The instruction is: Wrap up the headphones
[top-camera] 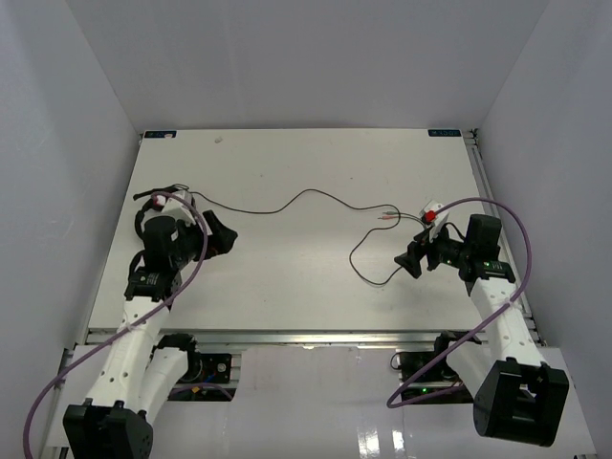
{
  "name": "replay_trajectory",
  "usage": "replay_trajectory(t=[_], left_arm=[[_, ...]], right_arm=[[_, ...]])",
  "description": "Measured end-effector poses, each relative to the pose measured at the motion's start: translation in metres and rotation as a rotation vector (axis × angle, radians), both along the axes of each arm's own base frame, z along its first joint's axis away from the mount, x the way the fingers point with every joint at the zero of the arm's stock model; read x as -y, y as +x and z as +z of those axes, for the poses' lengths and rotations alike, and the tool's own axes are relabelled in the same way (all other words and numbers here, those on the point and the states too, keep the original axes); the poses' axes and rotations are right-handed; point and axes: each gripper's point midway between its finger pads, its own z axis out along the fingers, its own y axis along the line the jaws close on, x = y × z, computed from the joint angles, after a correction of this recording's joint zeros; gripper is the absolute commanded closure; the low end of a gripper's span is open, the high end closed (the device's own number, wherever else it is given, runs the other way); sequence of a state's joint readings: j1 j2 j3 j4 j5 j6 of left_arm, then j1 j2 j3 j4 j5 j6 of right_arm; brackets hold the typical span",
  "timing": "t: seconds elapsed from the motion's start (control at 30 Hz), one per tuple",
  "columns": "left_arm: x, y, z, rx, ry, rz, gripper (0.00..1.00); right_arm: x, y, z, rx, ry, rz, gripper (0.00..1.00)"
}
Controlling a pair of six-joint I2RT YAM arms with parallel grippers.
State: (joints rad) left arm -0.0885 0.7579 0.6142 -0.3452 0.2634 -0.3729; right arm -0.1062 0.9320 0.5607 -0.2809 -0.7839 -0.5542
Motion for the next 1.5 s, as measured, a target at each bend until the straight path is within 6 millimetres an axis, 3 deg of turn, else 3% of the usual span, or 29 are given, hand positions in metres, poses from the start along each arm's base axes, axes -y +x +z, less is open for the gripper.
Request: replay_trajectory(t=[0.07, 0.2, 0.37, 0.53, 0.8, 1.03, 1.17, 1.3, 1.5], left_arm=[[-0.025, 0.008, -0.007, -0.071, -0.043, 0.140, 0.04], [-0.094, 0.020, -0.024, -0.227, -0.190, 0.520, 0.05], [-0.149, 0.019, -0.072, -0.460, -0.325, 0.819, 0.07], [-0.179, 0.025, -0.108, -0.601, -0.372, 0.933, 0.09], [-0.225, 0.062, -0.119, -0.605, -0.289, 1.014, 0.18], [-0.247, 0.069, -0.138, -0.642, -0.222, 1.072, 0.28], [-0.249, 0.072, -0.152, -0.675, -0.220, 1.084, 0.36], [-0.250, 0.080, -0.152, -0.661, -0.241, 1.086, 0.41], [-0.248, 0.091, -0.156, -0.659, -0.239, 1.075, 0.69]], right_arm=[[-0.001, -0.001, 0.004, 0.016, 0.004, 0.004, 0.10], [-0.002, 0.000, 0.009, 0.038, 0.004, 0.007, 0.10], [-0.003, -0.001, 0.018, 0.077, -0.001, 0.008, 0.10], [-0.004, -0.004, 0.031, 0.135, -0.006, 0.010, 0.10], [-0.006, -0.006, 0.037, 0.162, -0.008, 0.020, 0.10], [-0.008, -0.008, 0.043, 0.190, -0.012, 0.028, 0.10], [-0.008, -0.008, 0.043, 0.195, -0.013, 0.027, 0.10], [-0.009, -0.008, 0.043, 0.195, -0.016, 0.027, 0.10], [-0.008, -0.007, 0.042, 0.192, -0.023, 0.020, 0.10]])
